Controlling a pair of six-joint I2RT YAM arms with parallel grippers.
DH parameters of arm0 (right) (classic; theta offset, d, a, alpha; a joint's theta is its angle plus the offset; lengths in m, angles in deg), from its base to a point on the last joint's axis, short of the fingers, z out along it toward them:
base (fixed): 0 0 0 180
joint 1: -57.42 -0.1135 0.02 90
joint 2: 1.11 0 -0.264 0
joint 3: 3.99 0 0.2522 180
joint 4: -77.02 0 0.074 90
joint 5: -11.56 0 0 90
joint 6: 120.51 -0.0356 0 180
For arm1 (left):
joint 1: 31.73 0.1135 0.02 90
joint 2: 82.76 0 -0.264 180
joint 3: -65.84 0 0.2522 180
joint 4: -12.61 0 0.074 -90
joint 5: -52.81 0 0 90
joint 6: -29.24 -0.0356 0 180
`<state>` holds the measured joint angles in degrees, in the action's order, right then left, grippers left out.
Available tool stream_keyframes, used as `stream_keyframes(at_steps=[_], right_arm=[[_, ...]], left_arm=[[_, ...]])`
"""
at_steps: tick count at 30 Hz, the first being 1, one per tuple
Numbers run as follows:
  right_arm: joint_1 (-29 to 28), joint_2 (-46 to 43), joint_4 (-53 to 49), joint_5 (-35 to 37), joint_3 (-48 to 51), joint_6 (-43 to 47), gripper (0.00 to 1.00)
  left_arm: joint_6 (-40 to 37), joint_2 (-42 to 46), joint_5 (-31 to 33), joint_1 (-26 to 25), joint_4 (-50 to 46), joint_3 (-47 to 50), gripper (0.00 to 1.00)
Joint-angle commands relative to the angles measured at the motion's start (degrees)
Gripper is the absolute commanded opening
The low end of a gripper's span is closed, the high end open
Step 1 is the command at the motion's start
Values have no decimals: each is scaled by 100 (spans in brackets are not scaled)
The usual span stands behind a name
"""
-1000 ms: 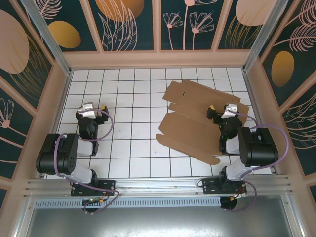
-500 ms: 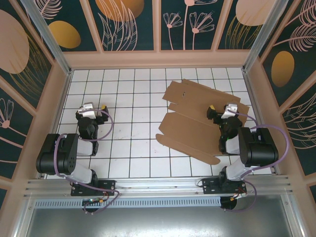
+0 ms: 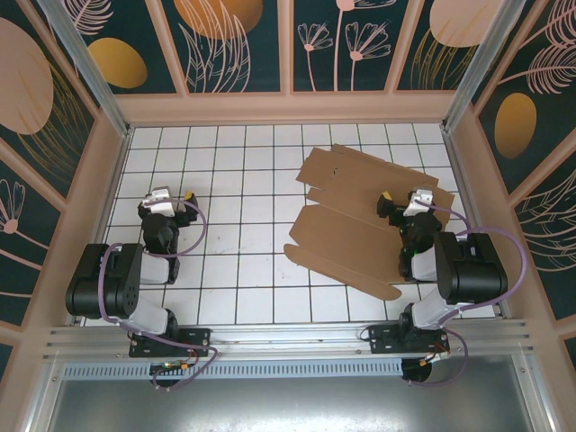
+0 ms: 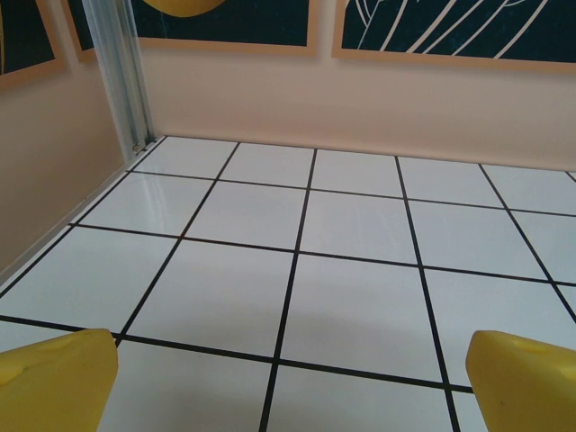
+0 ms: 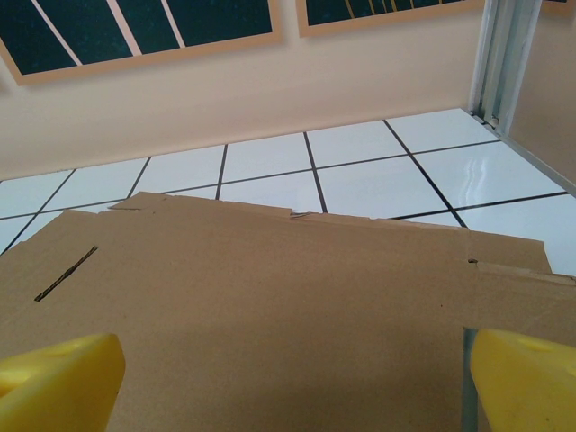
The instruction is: Fold the paper box
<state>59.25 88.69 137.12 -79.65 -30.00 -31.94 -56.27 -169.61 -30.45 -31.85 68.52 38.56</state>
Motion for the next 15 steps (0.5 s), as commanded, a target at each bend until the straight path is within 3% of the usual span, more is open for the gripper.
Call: stream_keyframes(at_steps=[1,3,5,8,10,12,15], right_arm=[[29,-32,63,-184,-88,130,99],[-76,-205,-164,-232,-130,278,99],[-397,-559,-625,563,-242,419,99],[-1543,-1069,-1789,1361,-966,1319,99],[-2268,-1335,-1408,1546,-1183,1264,99],[-2824,-1747,-1246,1820,-1426,954,99],[-3275,-2244,-2635,1684,-2314,-59,99]], left_arm=[[-254,589,-277,-96,-744,-327,99],[-438,1021,-97,-315,-1654,-766,99],[-492,1503,-206,-560,-1616,-947,99],[-158,2061,-140,-981,-2174,-1430,99],[231,2237,-115,-1261,-2991,-1856,99],[544,2467,-522,-1528,-3779,-2214,99],[906,2982,-508,-2011,-4564,-2381,99]])
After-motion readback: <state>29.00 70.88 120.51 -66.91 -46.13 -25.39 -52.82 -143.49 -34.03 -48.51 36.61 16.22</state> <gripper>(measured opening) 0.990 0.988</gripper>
